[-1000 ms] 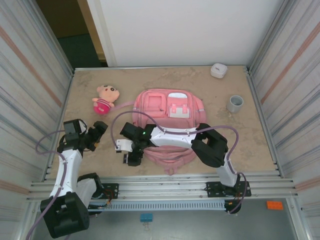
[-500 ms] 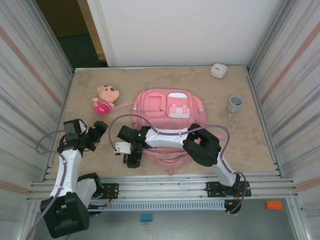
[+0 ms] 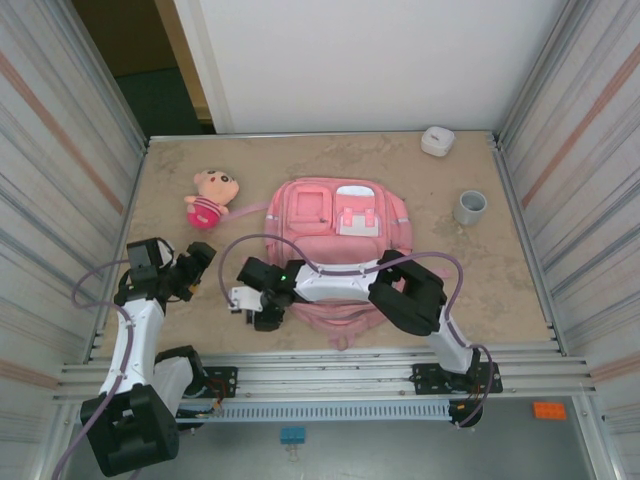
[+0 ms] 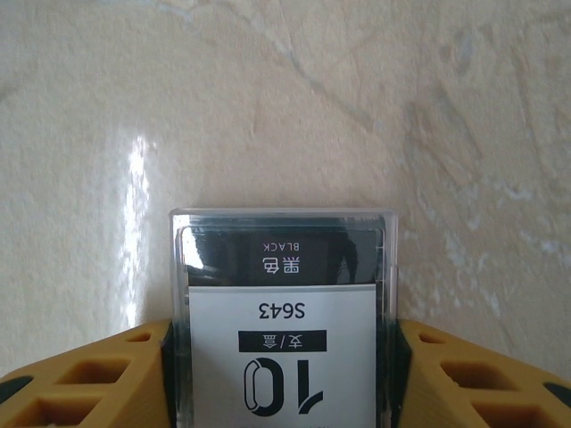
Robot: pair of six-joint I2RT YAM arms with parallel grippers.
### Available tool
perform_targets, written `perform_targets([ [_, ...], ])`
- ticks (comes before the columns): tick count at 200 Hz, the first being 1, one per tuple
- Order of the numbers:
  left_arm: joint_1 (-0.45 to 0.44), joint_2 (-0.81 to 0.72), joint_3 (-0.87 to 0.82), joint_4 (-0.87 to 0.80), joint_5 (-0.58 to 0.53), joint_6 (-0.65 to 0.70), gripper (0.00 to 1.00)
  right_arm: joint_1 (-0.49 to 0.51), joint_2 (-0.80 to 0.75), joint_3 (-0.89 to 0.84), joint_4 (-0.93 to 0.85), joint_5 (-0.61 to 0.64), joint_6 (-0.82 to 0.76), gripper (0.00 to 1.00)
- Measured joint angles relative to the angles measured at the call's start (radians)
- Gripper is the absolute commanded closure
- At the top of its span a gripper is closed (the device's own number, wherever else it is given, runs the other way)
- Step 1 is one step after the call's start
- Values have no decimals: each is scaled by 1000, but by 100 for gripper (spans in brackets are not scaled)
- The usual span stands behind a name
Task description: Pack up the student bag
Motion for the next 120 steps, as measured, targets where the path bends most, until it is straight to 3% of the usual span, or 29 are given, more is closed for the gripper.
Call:
perform_targets([
  [67, -30, -9, 27, 4, 40, 62, 14, -43, -306, -221, 116, -39, 47, 52],
  [85, -124, -9, 85, 6, 14, 144, 14, -73, -430, -306, 172, -63, 92, 53],
  [120, -403, 25, 193, 83, -47, 408, 14, -169, -694, -475, 243, -75, 191, 53],
])
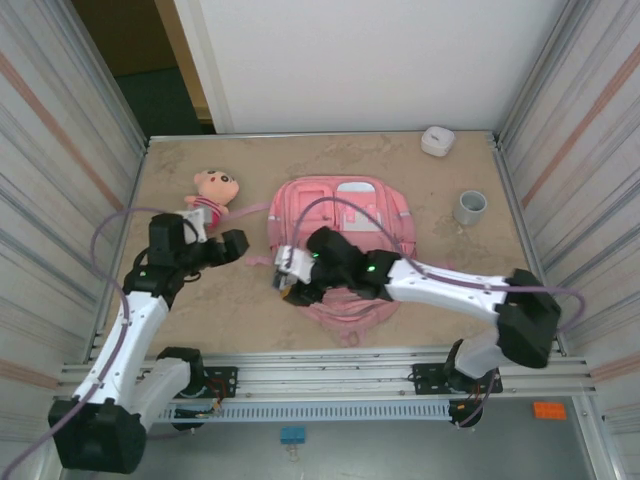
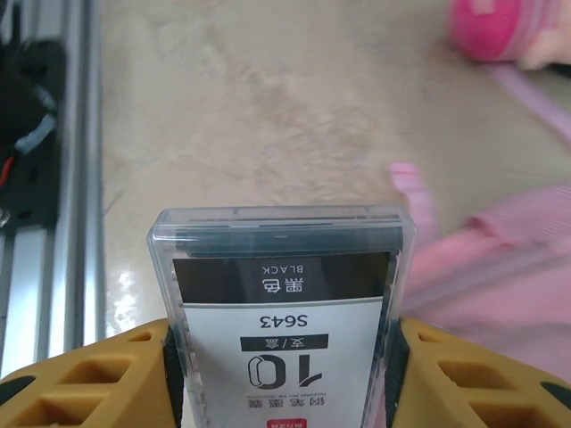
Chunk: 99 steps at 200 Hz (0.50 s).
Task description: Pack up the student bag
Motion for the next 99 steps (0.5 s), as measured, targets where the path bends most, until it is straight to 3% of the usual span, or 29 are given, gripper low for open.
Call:
perform_targets([
  [59, -345, 237, 120, 68, -53, 454, 18, -235, -399, -220, 42, -24, 137, 53],
  [99, -619, 454, 231, 72, -169, 719, 9, -371, -620, -305, 2, -23, 202, 53],
])
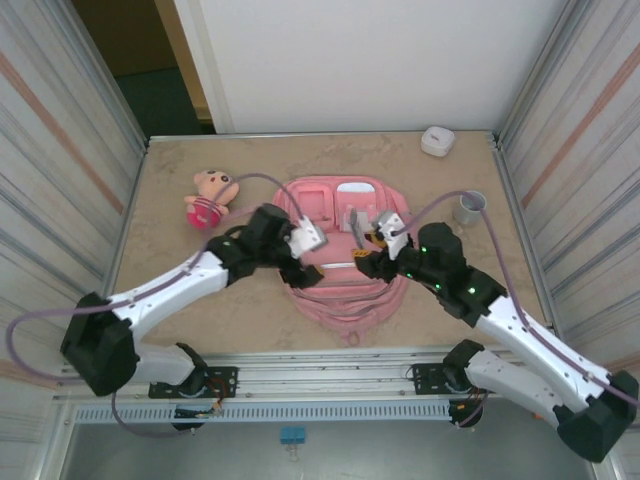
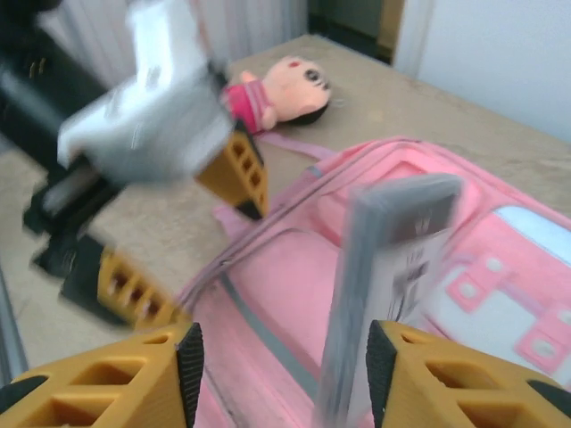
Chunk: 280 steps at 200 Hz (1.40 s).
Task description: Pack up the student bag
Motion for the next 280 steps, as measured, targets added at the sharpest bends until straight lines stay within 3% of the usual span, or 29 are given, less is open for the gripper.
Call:
perform_targets([
  [30, -142, 121, 19, 31, -90, 130, 9, -71, -145, -69, -33, 5, 45, 52],
  [61, -140, 211, 46, 36, -175, 148, 9, -97, -241, -114, -80, 24, 71, 44],
  [93, -134, 202, 45, 54, -202, 135, 12, -107, -202, -110, -135, 80, 123, 29],
  [138, -101, 70, 1, 76, -197, 43, 8, -172, 149, 113, -267, 111, 270, 25],
  [206, 96, -203, -147, 97, -189, -203, 7, -166, 752, 582, -440, 169, 444, 21],
  [261, 185, -352, -250, 102, -171, -301, 6, -154, 1015, 742, -521, 214, 455, 20],
  [280, 204, -362, -268, 103, -163, -317, 6, -154, 1079, 765, -521, 206, 454, 28],
])
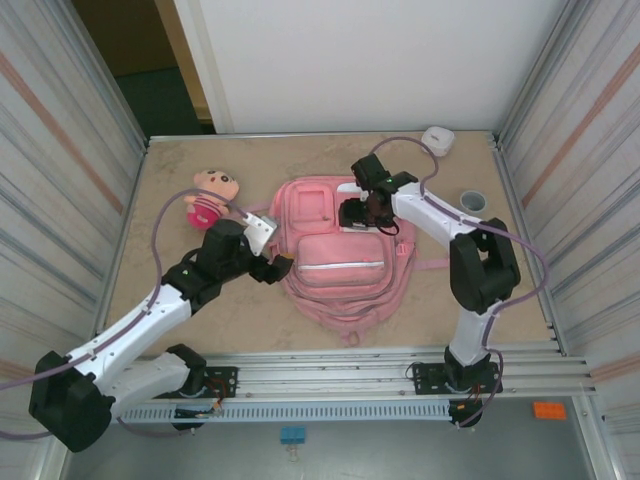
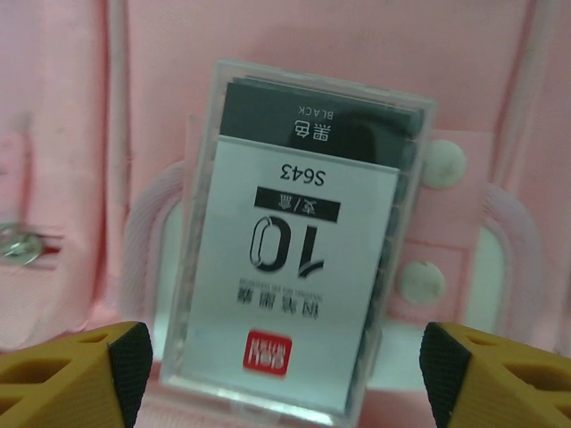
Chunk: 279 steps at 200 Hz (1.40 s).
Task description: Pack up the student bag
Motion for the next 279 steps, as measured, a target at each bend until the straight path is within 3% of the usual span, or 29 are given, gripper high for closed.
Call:
perform_targets([
  [17, 8, 0, -7, 0, 8, -7, 6, 0, 51, 23, -8, 5, 1, 46],
  [54, 9, 3, -8, 3, 21, -12, 7, 4, 73, 49, -30, 24, -6, 57],
  [98, -11, 42, -6, 12, 33, 31, 8, 6, -56, -56, 34, 36, -7, 58],
  [170, -325, 303, 147, -8, -63, 345, 2, -93, -711, -423, 181, -31, -6, 59],
  [206, -342, 443, 199, -7, -139, 404, 4, -97, -928, -598, 189, -31, -6, 59],
  [228, -342, 505, 232, -8, -183, 423, 13, -97, -1010, -649, 189, -30, -6, 59],
  [245, -347, 529, 248, -8, -206, 431, 20, -97, -1049, -665, 187, -31, -7, 59],
  [279, -339, 494, 249, 15, -198, 409, 25, -97, -1067, -668, 186, -59, -39, 59],
])
